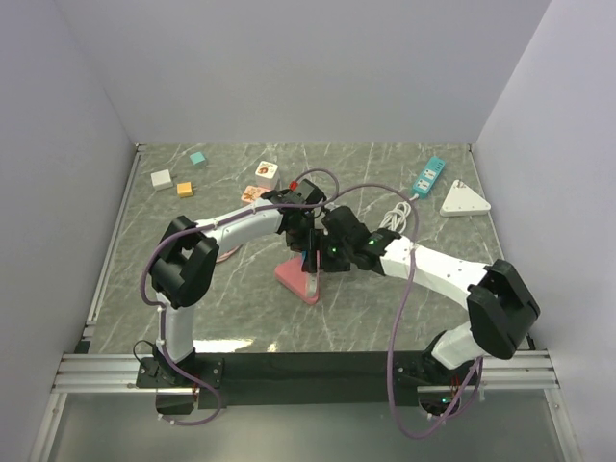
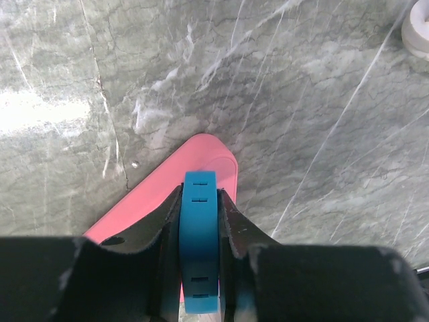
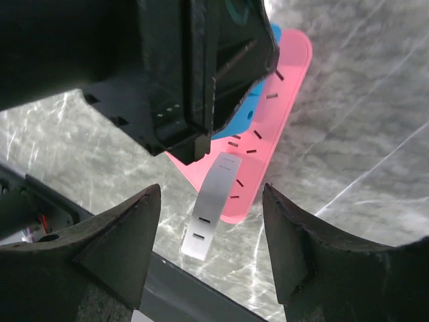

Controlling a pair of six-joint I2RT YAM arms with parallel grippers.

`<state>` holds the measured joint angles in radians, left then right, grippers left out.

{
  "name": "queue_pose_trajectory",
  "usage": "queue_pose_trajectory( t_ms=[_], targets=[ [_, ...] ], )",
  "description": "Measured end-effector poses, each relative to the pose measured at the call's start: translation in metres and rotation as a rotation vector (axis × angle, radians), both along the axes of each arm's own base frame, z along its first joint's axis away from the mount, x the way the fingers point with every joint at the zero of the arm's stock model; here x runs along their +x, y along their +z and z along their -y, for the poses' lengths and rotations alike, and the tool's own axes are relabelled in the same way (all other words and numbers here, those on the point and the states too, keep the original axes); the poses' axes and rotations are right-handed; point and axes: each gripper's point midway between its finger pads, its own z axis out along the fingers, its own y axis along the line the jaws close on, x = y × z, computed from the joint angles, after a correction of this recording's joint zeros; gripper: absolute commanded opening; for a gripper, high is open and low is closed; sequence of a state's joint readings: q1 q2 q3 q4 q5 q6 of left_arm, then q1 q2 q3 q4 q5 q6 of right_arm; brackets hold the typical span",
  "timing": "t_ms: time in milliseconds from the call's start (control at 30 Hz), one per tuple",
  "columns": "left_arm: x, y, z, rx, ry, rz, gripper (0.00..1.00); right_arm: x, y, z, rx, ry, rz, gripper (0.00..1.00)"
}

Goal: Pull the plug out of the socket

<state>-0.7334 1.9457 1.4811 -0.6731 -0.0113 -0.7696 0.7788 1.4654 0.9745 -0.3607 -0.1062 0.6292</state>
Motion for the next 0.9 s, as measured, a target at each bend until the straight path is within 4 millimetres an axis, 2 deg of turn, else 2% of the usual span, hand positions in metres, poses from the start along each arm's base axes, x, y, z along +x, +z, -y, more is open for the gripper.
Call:
queue_pose_trajectory(
  t_ms=[67,100,167,267,300,400,533,600,700,900],
  targets=[
    [0.000,0.000,0.000,0.000,0.003,-0.002,0.06,-0.003,-0.006,-0.003,-0.018,-0.026,-0.010,0.68],
    [0.000,0.000,0.000,0.000,0.005,-0.002,0.01,-0.005,-0.008,-0.004,-0.023,-0.034,-0.014,0.67],
    [0.000,0.000,0.000,-0.001,0.010,-0.005,0.00,-0.007,-0.013,-0.006,-0.042,-0.062,-0.019,0.63],
    [-0.001,0.000,0.000,-0.002,0.020,-0.012,0.00,-0.011,-0.026,-0.010,-0.082,-0.098,-0.040,0.51],
    [-0.001,0.000,0.001,-0.005,0.024,-0.017,0.00,-0.012,-0.030,-0.012,-0.096,-0.108,-0.047,0.40],
    [-0.001,0.000,0.002,-0.013,0.041,-0.024,0.00,-0.013,-0.045,-0.014,-0.138,-0.139,-0.072,0.27],
    [0.001,0.000,0.000,-0.015,0.056,-0.024,0.00,-0.008,-0.049,-0.016,-0.158,-0.176,-0.070,0.20],
    [0.003,0.000,-0.001,-0.016,0.061,-0.024,0.00,-0.006,-0.050,-0.017,-0.159,-0.184,-0.071,0.12],
    [0.006,0.000,-0.004,-0.016,0.071,-0.023,0.00,-0.003,-0.050,-0.021,-0.160,-0.190,-0.073,0.05],
    [0.014,0.000,-0.013,-0.023,0.095,-0.030,0.00,0.003,-0.055,-0.030,-0.159,-0.187,-0.081,0.00]
  ],
)
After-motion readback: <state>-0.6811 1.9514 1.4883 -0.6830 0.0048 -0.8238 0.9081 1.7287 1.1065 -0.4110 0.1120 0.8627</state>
